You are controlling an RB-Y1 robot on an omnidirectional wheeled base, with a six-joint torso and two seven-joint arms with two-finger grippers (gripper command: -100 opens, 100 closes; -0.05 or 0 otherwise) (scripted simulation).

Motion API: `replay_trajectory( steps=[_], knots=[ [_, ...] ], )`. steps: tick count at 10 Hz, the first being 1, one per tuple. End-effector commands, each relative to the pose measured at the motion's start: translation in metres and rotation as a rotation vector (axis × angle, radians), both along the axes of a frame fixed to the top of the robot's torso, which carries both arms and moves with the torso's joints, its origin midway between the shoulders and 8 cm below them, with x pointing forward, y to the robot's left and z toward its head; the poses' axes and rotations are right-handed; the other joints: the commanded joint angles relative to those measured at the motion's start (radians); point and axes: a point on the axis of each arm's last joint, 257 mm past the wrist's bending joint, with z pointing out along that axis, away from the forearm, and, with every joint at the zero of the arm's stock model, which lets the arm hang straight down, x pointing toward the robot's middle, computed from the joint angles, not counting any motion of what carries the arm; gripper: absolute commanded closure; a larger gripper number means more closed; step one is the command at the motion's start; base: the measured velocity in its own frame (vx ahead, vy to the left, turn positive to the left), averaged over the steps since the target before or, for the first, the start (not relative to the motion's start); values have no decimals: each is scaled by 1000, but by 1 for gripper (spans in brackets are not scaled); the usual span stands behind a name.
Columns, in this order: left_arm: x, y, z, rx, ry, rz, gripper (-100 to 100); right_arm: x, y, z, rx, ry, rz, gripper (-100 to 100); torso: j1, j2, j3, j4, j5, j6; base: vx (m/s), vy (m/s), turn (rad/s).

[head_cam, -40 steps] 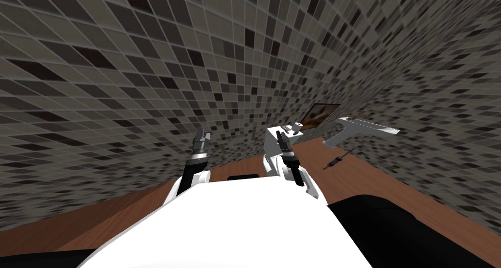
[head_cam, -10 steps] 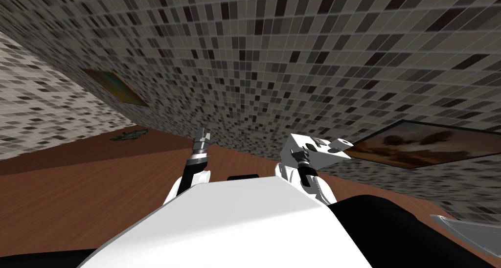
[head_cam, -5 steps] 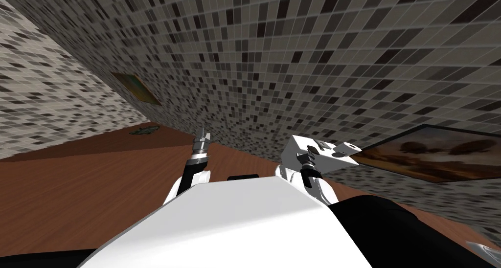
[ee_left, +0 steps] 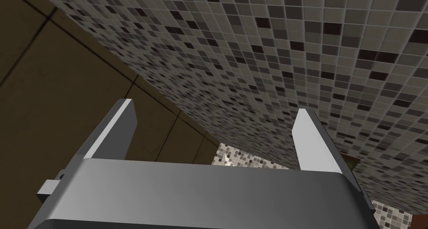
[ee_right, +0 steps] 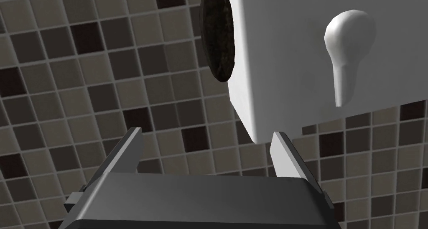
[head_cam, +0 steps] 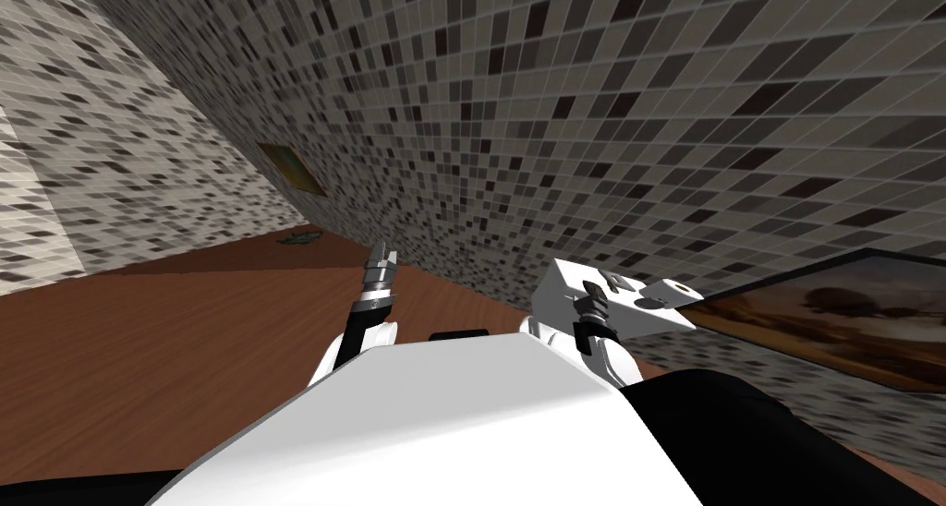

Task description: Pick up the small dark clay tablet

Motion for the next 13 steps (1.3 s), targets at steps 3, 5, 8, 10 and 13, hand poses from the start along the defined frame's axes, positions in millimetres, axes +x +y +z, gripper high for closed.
replay_trajectory(
  steps=[3, 5, 8, 10, 13],
  knots=[
    [0, 0, 0, 0, 0, 0, 0, -20, -19, -5, -75, 75, -79, -100, 1, 0, 0, 0, 0, 0, -22, -74, 107],
    [0, 0, 0, 0, 0, 0, 0, -30, -27, -6, -105, 107, -115, -100, -1, 1, 0, 0, 0, 0, -36, -87, 104],
    [0, 0, 0, 0, 0, 0, 0, -38, -34, -7, -123, 126, -149, -100, 1, -1, -1, 0, 0, 0, -9, -60, 45],
    [0, 0, 0, 0, 0, 0, 0, -1, -9, -14, -21, 29, -67, -100, 5, -2, -1, 0, 1, 0, -56, -46, 154],
    [0, 0, 0, 0, 0, 0, 0, 7, -2, -13, 108, -97, -38, -100, -1, -9, -4, 1, -1, -13, -87, -81, 63]
  ],
)
